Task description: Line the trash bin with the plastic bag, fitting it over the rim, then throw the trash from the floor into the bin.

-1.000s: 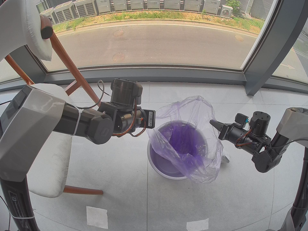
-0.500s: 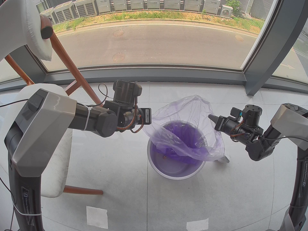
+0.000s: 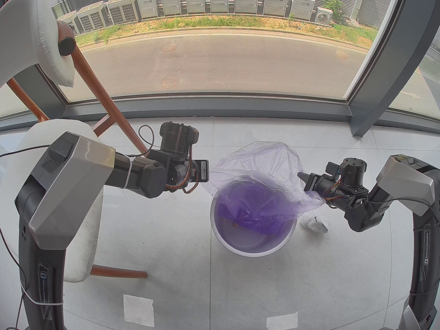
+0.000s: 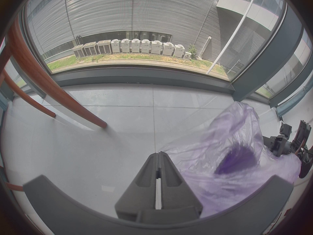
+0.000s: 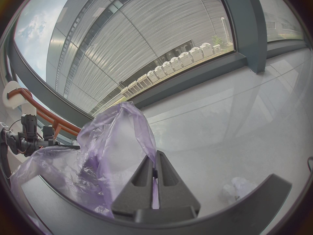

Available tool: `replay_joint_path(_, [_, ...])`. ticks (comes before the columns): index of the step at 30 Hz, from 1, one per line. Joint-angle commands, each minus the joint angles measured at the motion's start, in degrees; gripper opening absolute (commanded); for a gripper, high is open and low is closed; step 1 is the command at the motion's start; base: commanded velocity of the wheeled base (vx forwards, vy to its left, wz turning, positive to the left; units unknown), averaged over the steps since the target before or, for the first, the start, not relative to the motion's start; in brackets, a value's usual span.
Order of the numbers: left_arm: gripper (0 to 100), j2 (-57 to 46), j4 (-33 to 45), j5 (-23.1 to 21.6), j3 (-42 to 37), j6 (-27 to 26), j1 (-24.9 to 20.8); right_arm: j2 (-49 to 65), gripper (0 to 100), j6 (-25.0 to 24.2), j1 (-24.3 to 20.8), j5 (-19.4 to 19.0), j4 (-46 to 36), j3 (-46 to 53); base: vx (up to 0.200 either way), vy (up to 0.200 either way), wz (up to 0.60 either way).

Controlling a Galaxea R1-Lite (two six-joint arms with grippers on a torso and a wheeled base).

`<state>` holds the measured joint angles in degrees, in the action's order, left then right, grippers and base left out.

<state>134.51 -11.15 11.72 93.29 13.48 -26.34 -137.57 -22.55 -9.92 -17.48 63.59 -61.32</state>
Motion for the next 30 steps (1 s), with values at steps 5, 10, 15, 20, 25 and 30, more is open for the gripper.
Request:
replay_joint_path(5, [0,-0.30,-0.10,0.15,-5.93,-0.91,0.33,-1.47,0,0.14,1.49,-0.10,-1.27,0.76,0.000,0.000,0.00])
replay_joint_path(10, [0,-1.27,-0.27,0.15,-9.36,-1.35,-0.02,-1.21,0,0.40,1.93,-0.36,-2.85,1.99,0.000,0.000,0.00])
replay_joint_path(15, [0,-2.76,-0.27,0.24,-11.73,-1.35,-0.73,-0.94,0,0.58,1.66,-0.54,-2.68,4.28,0.000,0.000,0.00])
replay_joint_path(20, [0,-5.22,-0.36,0.24,-15.34,-1.44,-1.34,0.81,0,2.25,1.31,-2.29,-2.68,7.97,0.000,0.000,0.00])
replay_joint_path(25, [0,-9.71,-0.89,0.24,-22.37,-1.44,-2.48,3.80,0,7.00,1.31,-4.84,-2.24,13.77,0.000,0.000,0.00])
replay_joint_path(30, [0,-10.85,-4.14,0.41,-27.64,-1.44,-2.75,5.82,0,9.46,1.31,-5.37,-2.15,18.34,0.000,0.000,0.00])
